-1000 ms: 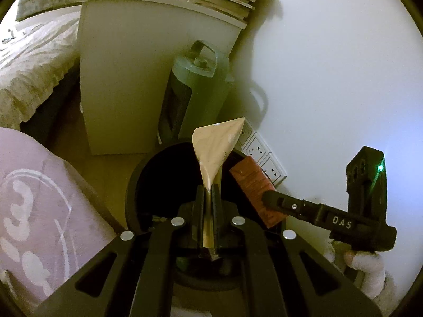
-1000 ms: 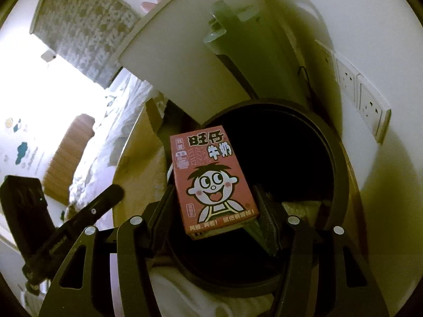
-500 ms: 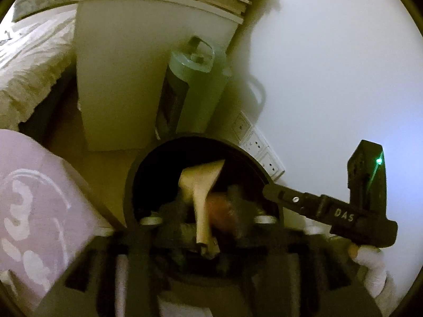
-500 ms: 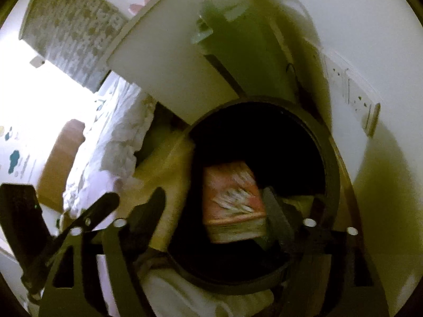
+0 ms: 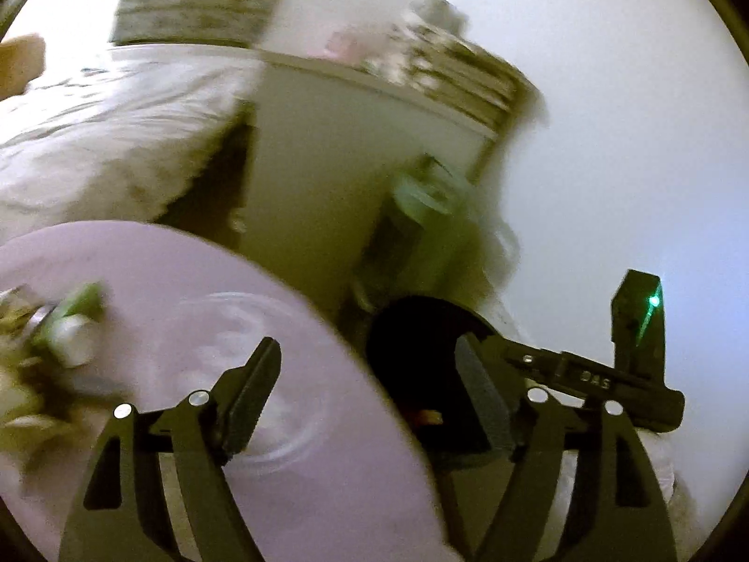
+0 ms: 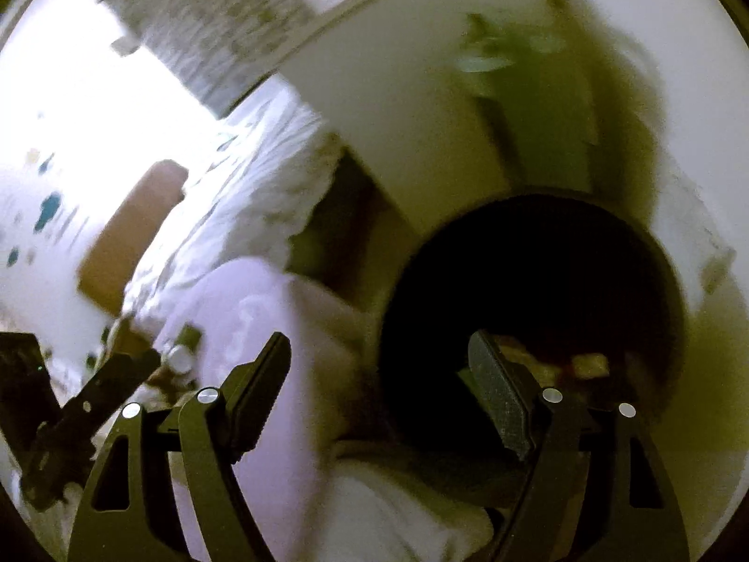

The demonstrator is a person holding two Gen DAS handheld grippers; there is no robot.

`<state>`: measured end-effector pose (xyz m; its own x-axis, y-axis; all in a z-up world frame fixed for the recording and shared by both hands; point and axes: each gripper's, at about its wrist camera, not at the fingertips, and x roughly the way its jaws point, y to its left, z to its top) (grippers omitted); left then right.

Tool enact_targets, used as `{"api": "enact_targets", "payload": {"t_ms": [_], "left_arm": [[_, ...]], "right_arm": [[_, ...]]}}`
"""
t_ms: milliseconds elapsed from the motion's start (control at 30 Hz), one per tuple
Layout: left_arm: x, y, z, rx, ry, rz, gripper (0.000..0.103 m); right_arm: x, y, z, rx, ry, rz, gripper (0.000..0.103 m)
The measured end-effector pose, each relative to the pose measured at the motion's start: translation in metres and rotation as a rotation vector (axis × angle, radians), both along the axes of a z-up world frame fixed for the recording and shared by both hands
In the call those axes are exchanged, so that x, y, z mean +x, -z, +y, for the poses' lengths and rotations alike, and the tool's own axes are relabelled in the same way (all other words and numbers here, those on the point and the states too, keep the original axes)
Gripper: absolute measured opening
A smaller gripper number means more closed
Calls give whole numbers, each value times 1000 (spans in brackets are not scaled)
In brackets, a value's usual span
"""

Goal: Collect trash
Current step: 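Open both tools over the bin to drop the bag and box, then grasp the white fluffy toy with the left tool while the right tool grasps a grey-green egg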

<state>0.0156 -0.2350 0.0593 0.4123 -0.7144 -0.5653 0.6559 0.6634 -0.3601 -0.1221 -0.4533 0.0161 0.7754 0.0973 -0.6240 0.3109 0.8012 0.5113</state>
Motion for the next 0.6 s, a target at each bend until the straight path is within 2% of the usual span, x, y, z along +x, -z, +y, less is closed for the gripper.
{"api": "enact_targets", "payload": {"t_ms": [67, 133, 200, 267, 300, 367, 433, 600], "left_arm": [[4, -1, 40, 3, -98, -12, 80], [7, 1, 76, 19, -204, -37, 90], [10, 5, 111, 34, -331, -62, 96], [16, 14, 144, 36, -429, -46, 97], [22, 21, 160, 37, -468, -12, 97], [32, 34, 184, 22, -518, 55, 97], [40, 42, 195, 7, -529, 92, 97], [59, 59, 200, -17, -496, 153, 96]], "right_arm": [[19, -10, 29, -31, -89, -14, 78], [36, -20, 57, -71, -175, -23, 78], [55, -32, 93, -120, -281, -37, 72], [72, -41, 123, -150, -363, -51, 70], [81, -45, 142, -169, -409, -58, 69], [97, -51, 175, -203, -485, -63, 69], [116, -54, 206, -233, -556, -63, 69], [150, -49, 261, -284, -653, -34, 64]]}}
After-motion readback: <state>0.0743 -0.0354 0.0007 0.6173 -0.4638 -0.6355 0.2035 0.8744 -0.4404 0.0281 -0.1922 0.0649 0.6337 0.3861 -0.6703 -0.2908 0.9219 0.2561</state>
